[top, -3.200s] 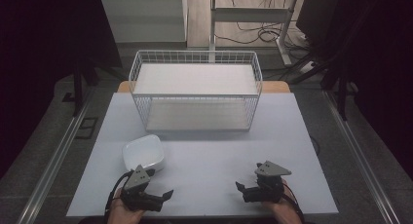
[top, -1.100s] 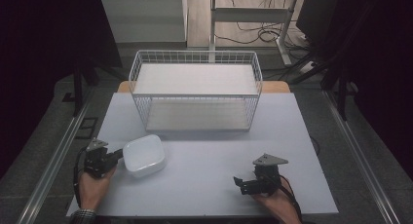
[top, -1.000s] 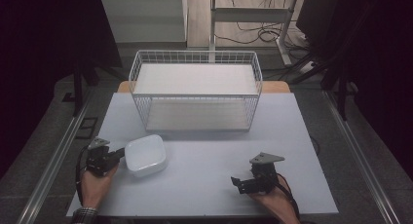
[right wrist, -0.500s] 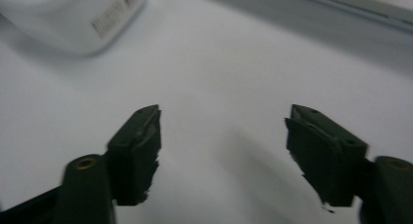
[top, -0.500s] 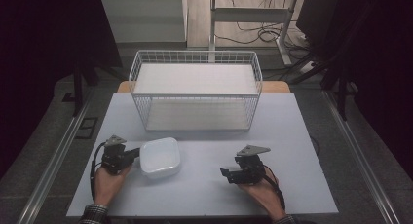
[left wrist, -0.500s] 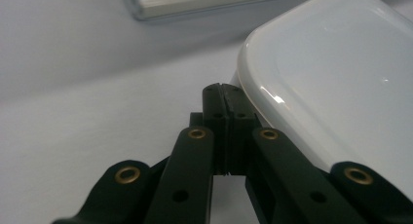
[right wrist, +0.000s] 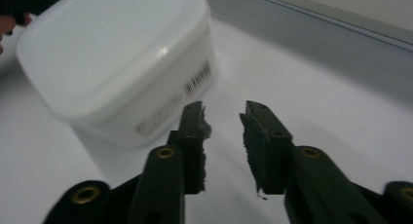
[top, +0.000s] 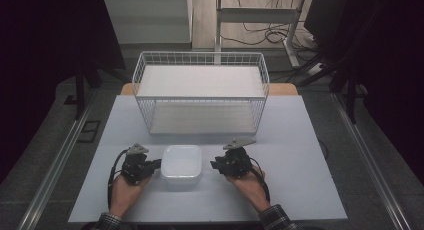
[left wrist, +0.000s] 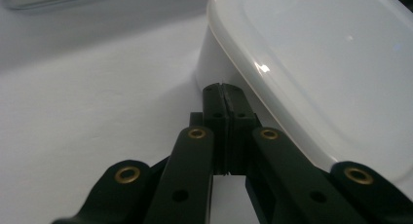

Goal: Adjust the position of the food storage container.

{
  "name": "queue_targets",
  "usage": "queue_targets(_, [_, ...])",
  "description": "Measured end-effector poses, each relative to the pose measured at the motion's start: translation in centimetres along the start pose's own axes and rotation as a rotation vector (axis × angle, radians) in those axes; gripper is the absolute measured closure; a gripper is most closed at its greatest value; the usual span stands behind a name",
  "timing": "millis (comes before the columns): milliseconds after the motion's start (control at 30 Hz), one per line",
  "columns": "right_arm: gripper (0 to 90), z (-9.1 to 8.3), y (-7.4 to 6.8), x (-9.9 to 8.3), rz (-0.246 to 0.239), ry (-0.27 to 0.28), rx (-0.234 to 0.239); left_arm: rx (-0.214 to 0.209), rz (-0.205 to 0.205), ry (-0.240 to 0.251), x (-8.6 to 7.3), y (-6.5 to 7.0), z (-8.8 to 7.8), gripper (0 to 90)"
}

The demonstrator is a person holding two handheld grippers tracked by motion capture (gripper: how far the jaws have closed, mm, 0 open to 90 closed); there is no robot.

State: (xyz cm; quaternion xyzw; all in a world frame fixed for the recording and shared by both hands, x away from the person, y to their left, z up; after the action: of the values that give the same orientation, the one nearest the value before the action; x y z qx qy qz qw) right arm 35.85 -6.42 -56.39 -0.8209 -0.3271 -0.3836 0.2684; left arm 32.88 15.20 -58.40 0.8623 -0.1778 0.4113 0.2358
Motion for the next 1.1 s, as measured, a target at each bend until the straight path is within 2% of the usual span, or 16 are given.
queue_targets(33, [74.3,0.0,0.0,0.0,0.000,0.000,0.000,-0.008,0.002,-0.003,0.0,0.3,0.2,90.0])
queue_targets(67, [78.9,0.2,-0.1,-0.1,-0.011,-0.009,-0.007,-0.031,0.010,-0.007,0.0,1.1,0.6,90.0])
queue_targets(167, [81.7,0.2,0.0,-0.3,-0.018,-0.019,-0.013,-0.056,0.013,-0.012,0.0,1.9,1.0,90.0])
queue_targets(233, [84.8,0.0,0.3,-0.5,-0.013,-0.023,-0.027,-0.060,0.032,-0.019,0.1,2.6,1.6,90.0])
queue_targets(267, [86.8,-0.5,0.6,-0.6,-0.019,-0.033,-0.049,-0.060,0.048,-0.026,0.1,2.9,1.8,90.0])
queue_targets(467, [88.2,-2.0,1.3,-1.4,-0.029,-0.054,-0.083,-0.102,0.060,-0.027,0.4,4.7,3.1,90.0])
queue_targets(533, [88.6,-3.1,1.9,-2.0,-0.028,-0.060,-0.113,-0.118,0.083,-0.034,0.5,5.8,3.6,90.0])
queue_targets(633, [88.7,-3.5,2.4,-2.1,-0.034,-0.053,-0.135,-0.122,0.099,-0.033,0.5,6.4,3.9,90.0])
queue_targets(767, [88.5,-3.6,2.7,-2.1,-0.021,-0.051,-0.130,-0.133,0.091,-0.033,0.5,6.3,3.9,89.1])
queue_targets(800, [85.5,-3.6,2.8,-2.1,-0.042,-0.046,-0.122,-0.110,0.096,-0.030,0.5,6.0,3.7,86.2])
queue_targets(867, [84.2,-3.7,2.8,-2.0,-0.051,-0.042,-0.122,-0.099,0.096,-0.023,0.6,5.7,3.6,84.6])
queue_targets(967, [79.9,-4.3,2.8,-1.9,-0.070,-0.029,-0.126,-0.097,0.085,-0.014,0.6,5.0,3.2,71.0])
queue_targets(1000, [78.0,-4.6,2.8,-1.8,-0.081,-0.024,-0.134,-0.097,0.084,-0.009,0.6,4.9,3.0,71.0])
queue_targets(1033, [72.3,-5.3,3.0,-1.8,-0.105,-0.011,-0.151,-0.101,0.087,-0.001,0.7,4.8,2.7,62.0])
queue_targets(1067, [72.3,-5.3,3.0,-1.8,-0.105,-0.011,-0.151,-0.104,0.089,0.006,0.7,4.8,2.6,62.0])
queue_targets(1100, [69.6,-5.5,3.0,-1.7,-0.112,-0.004,-0.157,-0.108,0.095,0.014,0.8,4.8,2.4,57.2])
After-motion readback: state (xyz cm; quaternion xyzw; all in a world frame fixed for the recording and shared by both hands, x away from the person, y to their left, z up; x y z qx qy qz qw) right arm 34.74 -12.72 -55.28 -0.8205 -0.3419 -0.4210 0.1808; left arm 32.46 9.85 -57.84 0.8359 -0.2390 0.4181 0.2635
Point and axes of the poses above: each handheld gripper's, and its own axes: z roughly forward along the jaws, x roughly out of its top, y roughly to its right, the point moved 9 cm from there along z, roughly forward along the jaws, and after that the axes turned 9 degrees about y, right-handed, at the moved point
